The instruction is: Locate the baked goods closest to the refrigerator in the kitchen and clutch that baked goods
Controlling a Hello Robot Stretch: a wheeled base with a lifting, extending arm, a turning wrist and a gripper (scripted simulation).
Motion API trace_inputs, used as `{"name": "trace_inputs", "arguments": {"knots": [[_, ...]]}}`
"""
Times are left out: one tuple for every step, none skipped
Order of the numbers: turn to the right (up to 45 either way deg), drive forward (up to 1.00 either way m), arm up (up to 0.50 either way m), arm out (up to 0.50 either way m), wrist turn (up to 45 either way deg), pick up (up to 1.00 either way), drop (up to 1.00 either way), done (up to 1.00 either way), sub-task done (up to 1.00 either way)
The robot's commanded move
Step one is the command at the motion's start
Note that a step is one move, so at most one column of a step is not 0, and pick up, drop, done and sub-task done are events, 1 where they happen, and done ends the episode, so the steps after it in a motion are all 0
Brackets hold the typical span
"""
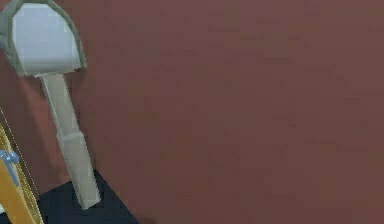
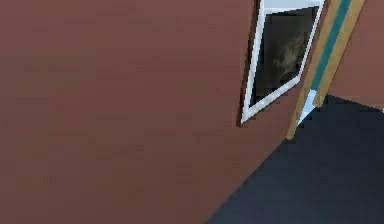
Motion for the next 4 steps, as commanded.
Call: {"name": "trace_inputs", "arguments": {"knots": [[0.0, 0.2, 0.0, 0.0, 0.0, 0.0, 0.0, 0.0, 0.0], [-45.0, 0.0, 0.0, 0.0, 0.0, 0.0, 0.0, 0.0, 0.0], [-42.0, 0.0, 0.0, 0.0, 0.0, 0.0, 0.0, 0.0, 0.0], [0.0, 0.8, 0.0, 0.0, 0.0, 0.0, 0.0, 0.0, 0.0]]}}
